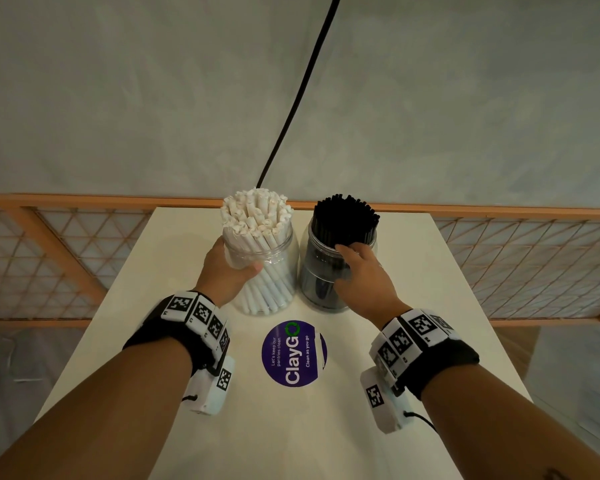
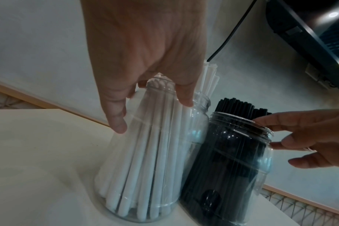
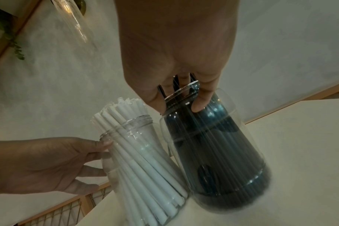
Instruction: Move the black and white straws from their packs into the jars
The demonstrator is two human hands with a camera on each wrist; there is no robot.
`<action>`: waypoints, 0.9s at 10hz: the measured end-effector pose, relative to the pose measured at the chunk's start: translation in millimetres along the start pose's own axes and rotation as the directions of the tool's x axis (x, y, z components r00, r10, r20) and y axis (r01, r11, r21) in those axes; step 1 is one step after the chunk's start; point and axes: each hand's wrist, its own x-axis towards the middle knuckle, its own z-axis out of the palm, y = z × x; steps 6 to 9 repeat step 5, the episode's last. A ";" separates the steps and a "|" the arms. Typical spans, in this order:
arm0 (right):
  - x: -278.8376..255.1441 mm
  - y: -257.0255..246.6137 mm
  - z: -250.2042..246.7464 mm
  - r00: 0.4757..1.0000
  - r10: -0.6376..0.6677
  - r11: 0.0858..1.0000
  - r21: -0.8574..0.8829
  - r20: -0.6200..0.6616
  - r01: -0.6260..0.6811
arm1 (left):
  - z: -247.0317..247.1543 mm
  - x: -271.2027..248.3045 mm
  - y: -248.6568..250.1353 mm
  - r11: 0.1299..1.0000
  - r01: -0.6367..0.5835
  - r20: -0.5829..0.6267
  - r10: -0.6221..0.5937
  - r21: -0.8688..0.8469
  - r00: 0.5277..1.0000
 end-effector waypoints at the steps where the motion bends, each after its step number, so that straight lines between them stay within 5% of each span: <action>1: 1.1 -1.5 -2.6 1.000 0.004 1.000 0.000 0.018 -0.004 | -0.1 -1.3 -0.6 1.000 0.001 0.004 -0.002 0.023 1.000; 9: -28.3 8.3 -13.0 0.996 -0.055 0.989 0.131 -0.065 0.063 | -2.4 -11.1 -9.5 0.993 0.086 0.070 -0.092 0.077 0.993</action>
